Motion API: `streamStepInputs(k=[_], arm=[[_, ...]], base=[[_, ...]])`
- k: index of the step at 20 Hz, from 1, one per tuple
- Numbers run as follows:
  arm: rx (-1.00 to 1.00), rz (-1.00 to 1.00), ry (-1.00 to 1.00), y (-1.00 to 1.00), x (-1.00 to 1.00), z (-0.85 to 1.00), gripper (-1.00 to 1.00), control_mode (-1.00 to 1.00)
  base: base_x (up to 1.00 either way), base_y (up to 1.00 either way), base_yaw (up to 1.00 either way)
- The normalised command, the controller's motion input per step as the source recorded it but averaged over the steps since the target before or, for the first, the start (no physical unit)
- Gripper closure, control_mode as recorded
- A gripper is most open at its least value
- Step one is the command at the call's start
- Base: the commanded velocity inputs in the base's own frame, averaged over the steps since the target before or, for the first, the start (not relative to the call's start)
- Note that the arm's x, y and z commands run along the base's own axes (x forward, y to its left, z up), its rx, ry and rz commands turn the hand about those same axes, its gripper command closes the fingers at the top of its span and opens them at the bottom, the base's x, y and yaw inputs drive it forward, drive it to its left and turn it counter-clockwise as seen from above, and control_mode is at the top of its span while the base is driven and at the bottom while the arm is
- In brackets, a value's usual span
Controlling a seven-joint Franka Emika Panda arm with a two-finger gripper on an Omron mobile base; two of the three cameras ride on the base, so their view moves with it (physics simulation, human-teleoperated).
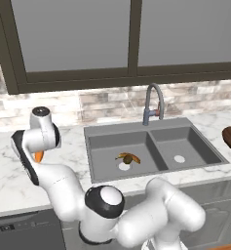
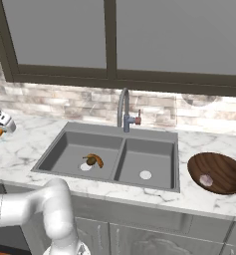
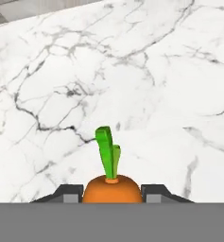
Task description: There is a mixed pile of frozen fruits and vegetables on the counter. Locate all the frozen vegetables and place the items in a bowl on the counter. Take all the frozen fruits and defrost them in a running sink.
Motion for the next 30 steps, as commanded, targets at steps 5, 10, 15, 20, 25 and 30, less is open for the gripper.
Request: streamStepInputs(k=[5,10,15,20,25,30], arm=[[0.02,0.00,-0.23,-0.94,-0.71,0.50,1.00,-1.00],[0.04,0.00,-0.23,-0.99,-0.78,0.40,1.00,-1.00],[0.09,0.01,-0.11,-1.00,-0.51,0.44,1.00,-1.00],[0.12,0.01,0.00,-0.63,-0.21,0.35,1.00,-1.00],[0.00,0.00,-0.01,-0.01,-0.22,0.04,1.00,-1.00],[-0.03,-0.01,0.01,-0.33,-0.40,0.45,1.00,-1.00]], base=[[0.00,0.00,0.00],[0.00,0.00,0.00],[0.00,0.00,0.00],[0.00,0.00,0.00],[0.00,0.00,0.00],[0.00,0.00,0.00]])
